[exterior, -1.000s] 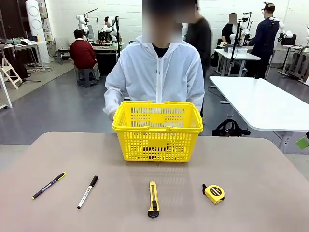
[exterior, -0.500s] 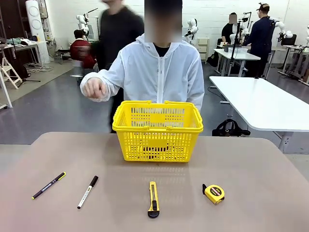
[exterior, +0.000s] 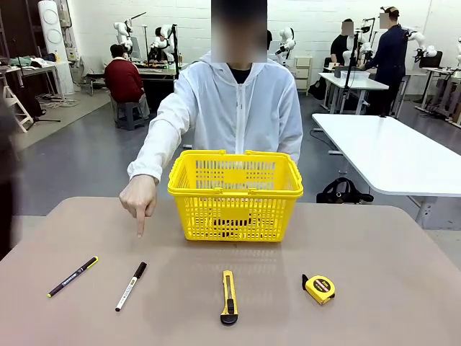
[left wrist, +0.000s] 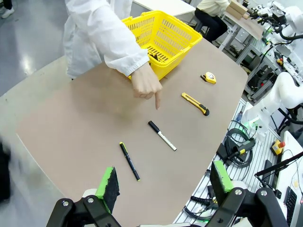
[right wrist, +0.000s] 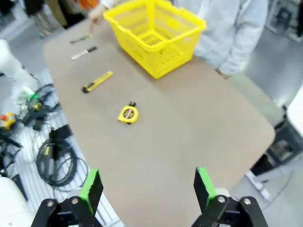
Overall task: Place the items the person wants into the basket.
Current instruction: Pick up the item the person points to and place it in the Market Basket.
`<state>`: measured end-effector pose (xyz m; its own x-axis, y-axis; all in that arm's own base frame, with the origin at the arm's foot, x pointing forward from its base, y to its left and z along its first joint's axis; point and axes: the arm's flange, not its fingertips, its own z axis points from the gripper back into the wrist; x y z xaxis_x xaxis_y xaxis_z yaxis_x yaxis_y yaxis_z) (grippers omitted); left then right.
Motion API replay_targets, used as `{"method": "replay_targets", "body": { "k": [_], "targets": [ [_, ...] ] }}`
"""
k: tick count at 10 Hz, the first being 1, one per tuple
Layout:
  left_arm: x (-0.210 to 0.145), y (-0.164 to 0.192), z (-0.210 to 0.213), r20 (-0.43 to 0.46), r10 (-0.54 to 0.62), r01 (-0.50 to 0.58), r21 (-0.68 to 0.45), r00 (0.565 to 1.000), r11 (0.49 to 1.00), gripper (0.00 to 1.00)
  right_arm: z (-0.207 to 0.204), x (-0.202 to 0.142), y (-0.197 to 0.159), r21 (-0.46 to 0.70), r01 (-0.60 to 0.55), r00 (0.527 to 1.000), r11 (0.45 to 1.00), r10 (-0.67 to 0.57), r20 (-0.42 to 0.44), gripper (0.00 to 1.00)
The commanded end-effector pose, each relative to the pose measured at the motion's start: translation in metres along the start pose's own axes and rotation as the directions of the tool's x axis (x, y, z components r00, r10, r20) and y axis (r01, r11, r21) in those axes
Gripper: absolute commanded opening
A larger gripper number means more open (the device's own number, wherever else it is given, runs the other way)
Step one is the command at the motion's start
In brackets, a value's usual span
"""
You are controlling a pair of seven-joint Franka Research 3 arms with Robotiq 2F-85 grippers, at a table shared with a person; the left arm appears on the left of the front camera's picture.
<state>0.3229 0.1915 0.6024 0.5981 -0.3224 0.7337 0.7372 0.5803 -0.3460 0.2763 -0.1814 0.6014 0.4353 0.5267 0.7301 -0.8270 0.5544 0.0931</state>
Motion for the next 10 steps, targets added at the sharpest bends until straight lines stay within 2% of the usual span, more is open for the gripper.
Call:
{"method": "replay_targets", "body": {
  "k": [1, 2, 3, 10],
  "targets": [
    [0.0, 0.0, 0.002, 0.018, -0.022, 0.022, -0.011, 1.0, 1.0, 1.0, 0.001, 0.013, -0.024, 0.083, 0.033, 0.999, 0.996, -0.032, -0.013, 1.0],
    [0.0, 0.0, 0.002, 0.018, -0.022, 0.022, -0.011, 1.0, 1.0, 1.0, -0.004, 0.011, -0.023, 0.095, 0.023, 1.0, 0.995, -0.022, -0.017, 1.0],
    [0.0, 0.0, 0.002, 0.018, -0.022, 0.022, -0.011, 1.0, 1.0, 1.0, 0.0, 0.005, -0.011, 0.044, 0.019, 1.0, 0.999, -0.019, 0.002, 1.0],
    [0.0, 0.0, 0.002, 0.018, -0.022, 0.022, -0.011, 1.0, 1.0, 1.0, 0.0, 0.005, -0.011, 0.044, 0.019, 1.0, 0.999, -0.019, 0.002, 1.0]
  ]
}}
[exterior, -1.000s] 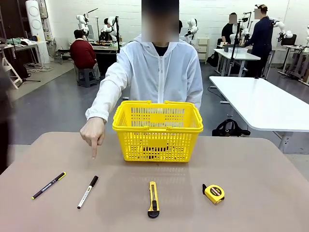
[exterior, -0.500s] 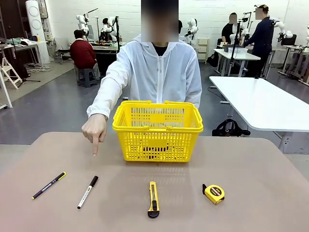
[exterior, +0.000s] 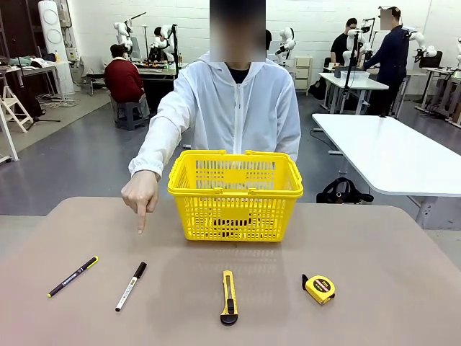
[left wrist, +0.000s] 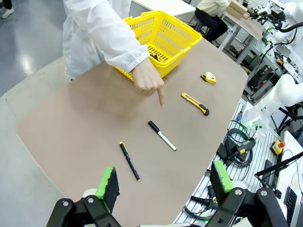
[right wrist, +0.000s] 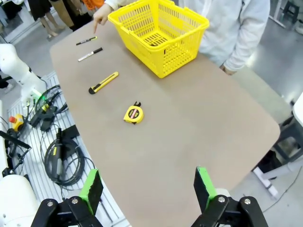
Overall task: Place the items the person wants into the basket.
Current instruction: Pick up the item the person points to and place it in the Market Basket.
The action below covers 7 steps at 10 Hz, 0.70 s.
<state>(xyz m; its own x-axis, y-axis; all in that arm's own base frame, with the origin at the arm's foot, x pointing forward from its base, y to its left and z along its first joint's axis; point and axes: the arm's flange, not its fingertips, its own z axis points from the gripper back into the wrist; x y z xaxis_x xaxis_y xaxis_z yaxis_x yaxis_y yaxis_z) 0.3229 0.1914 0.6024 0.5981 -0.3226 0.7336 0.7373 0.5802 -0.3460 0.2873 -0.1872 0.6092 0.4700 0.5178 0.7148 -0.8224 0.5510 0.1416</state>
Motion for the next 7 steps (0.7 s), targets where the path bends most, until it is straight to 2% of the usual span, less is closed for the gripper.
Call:
{"method": "replay_targets", "body": {
  "k": [1, 2, 3, 4, 5, 6, 7],
  "targets": [
    [0.0, 0.0, 0.002, 0.018, -0.022, 0.022, -0.011, 1.0, 1.0, 1.0, -0.005, -0.002, 0.0, 0.011, -0.017, 1.0, 1.0, 0.017, 0.018, 1.0],
    [0.0, 0.0, 0.0, 0.0, 0.0, 0.0, 0.0, 1.0, 1.0, 1.0, -0.005, -0.002, 0.0, 0.011, -0.017, 1.0, 1.0, 0.017, 0.018, 1.0],
    [0.021, -0.012, -0.016, -0.071, 0.045, -0.042, 0.05, 0.996, 0.998, 1.0, -0.005, -0.002, 0.0, 0.011, -0.017, 1.0, 1.0, 0.017, 0.018, 1.0],
    [0.049, -0.039, -0.048, -0.222, 0.032, -0.01, 0.101, 0.975, 0.995, 1.0, -0.005, -0.002, 0.0, 0.011, -0.017, 1.0, 1.0, 0.017, 0.018, 1.0],
    [0.075, -0.064, -0.084, -0.363, 0.018, 0.025, 0.114, 0.932, 0.993, 1.0, -0.005, -0.002, 0.0, 0.011, -0.017, 1.0, 1.0, 0.017, 0.018, 1.0],
    [0.092, -0.084, -0.128, -0.51, 0.07, 0.011, 0.154, 0.857, 0.988, 1.0, -0.005, -0.002, 0.0, 0.011, -0.017, 1.0, 1.0, 0.017, 0.018, 1.0],
    [0.099, -0.1, -0.172, -0.62, 0.124, -0.01, 0.184, 0.775, 0.983, 1.0, -0.005, -0.002, 0.0, 0.011, -0.017, 1.0, 1.0, 0.017, 0.018, 1.0]
  ]
}}
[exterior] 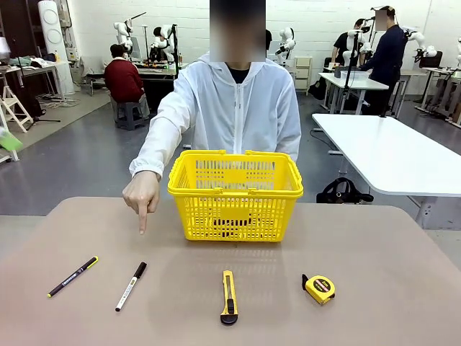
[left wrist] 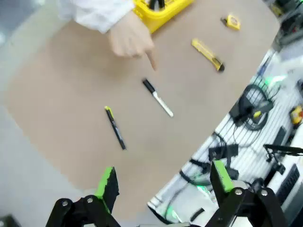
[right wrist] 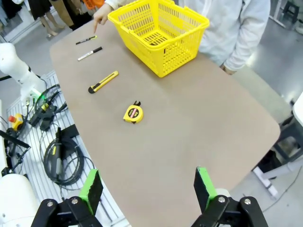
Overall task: Place the items the person wants into the basket.
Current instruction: Pick up the item the person points to and place it in the Market Basket.
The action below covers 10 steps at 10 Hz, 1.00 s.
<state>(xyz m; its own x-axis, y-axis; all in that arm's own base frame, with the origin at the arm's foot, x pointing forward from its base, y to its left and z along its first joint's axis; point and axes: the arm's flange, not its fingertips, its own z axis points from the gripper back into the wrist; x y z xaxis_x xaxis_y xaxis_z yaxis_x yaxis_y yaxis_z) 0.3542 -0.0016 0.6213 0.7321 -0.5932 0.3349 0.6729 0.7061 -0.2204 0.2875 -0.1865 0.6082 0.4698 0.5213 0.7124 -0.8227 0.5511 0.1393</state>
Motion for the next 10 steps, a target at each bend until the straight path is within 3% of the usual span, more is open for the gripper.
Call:
{"method": "replay_targets", "body": {
  "k": [1, 3, 6, 8, 10],
  "targets": [
    [0.041, -0.031, -0.059, -0.253, 0.089, -0.087, 0.019, 0.963, 0.996, 1.0, -0.004, -0.002, 0.0, 0.012, -0.015, 1.0, 1.0, 0.015, 0.022, 1.0],
    [0.068, -0.056, -0.128, -0.179, 0.272, -0.246, 0.151, 0.946, 0.957, 1.0, -0.004, -0.002, 0.0, 0.012, -0.015, 1.0, 1.0, 0.015, 0.022, 1.0],
    [0.074, -0.052, -0.209, -0.135, 0.403, -0.365, 0.24, 0.905, 0.9, 1.0, -0.004, -0.002, 0.0, 0.012, -0.015, 1.0, 1.0, 0.015, 0.022, 1.0],
    [0.068, -0.047, -0.236, -0.104, 0.421, -0.368, 0.329, 0.901, 0.869, 1.0, -0.004, -0.002, 0.0, 0.012, -0.015, 1.0, 1.0, 0.015, 0.022, 1.0],
    [0.059, -0.044, -0.253, -0.079, 0.433, -0.384, 0.341, 0.898, 0.858, 1.0, -0.004, -0.002, 0.0, 0.012, -0.015, 1.0, 1.0, 0.015, 0.022, 1.0]
  ]
}}
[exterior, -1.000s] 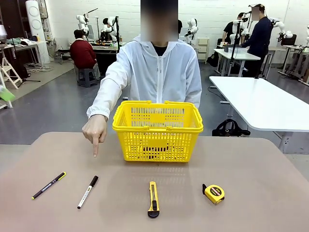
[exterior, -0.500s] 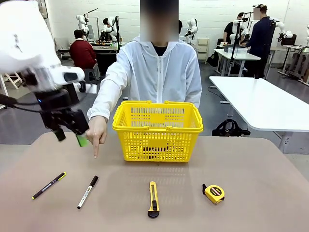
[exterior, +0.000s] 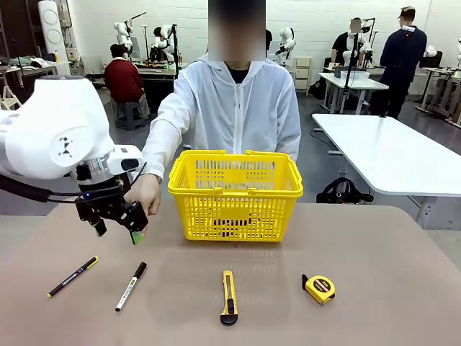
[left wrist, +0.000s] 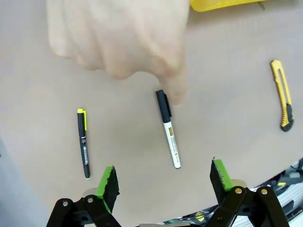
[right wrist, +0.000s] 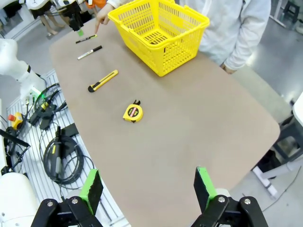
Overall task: Place the items the person wants into the basket.
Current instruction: Pick up the item the person points to and place it in the Market Basket.
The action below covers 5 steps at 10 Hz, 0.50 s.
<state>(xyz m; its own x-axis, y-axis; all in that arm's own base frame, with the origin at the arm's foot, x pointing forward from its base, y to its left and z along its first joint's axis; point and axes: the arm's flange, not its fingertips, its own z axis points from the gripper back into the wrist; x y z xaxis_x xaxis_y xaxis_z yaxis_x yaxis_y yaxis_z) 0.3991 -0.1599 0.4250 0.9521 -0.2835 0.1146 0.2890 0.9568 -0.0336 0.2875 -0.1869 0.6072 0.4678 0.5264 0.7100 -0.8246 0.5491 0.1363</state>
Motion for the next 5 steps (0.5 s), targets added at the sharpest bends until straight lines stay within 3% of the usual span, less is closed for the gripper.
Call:
{"method": "replay_targets", "body": {
  "k": [1, 5],
  "targets": [
    [-0.0053, -0.0042, -0.0095, 0.013, 0.036, -0.036, 0.005, 0.999, 0.999, 1.0, -0.0036, -0.001, 0.0003, 0.012, -0.011, 1.0, 1.0, 0.011, 0.027, 1.0],
    [0.0, 0.0, 0.0, 0.0, 0.0, 0.0, 0.0, 1.0, 1.0, 1.0, -0.0036, -0.001, 0.0003, 0.012, -0.011, 1.0, 1.0, 0.011, 0.027, 1.0]
  ]
}}
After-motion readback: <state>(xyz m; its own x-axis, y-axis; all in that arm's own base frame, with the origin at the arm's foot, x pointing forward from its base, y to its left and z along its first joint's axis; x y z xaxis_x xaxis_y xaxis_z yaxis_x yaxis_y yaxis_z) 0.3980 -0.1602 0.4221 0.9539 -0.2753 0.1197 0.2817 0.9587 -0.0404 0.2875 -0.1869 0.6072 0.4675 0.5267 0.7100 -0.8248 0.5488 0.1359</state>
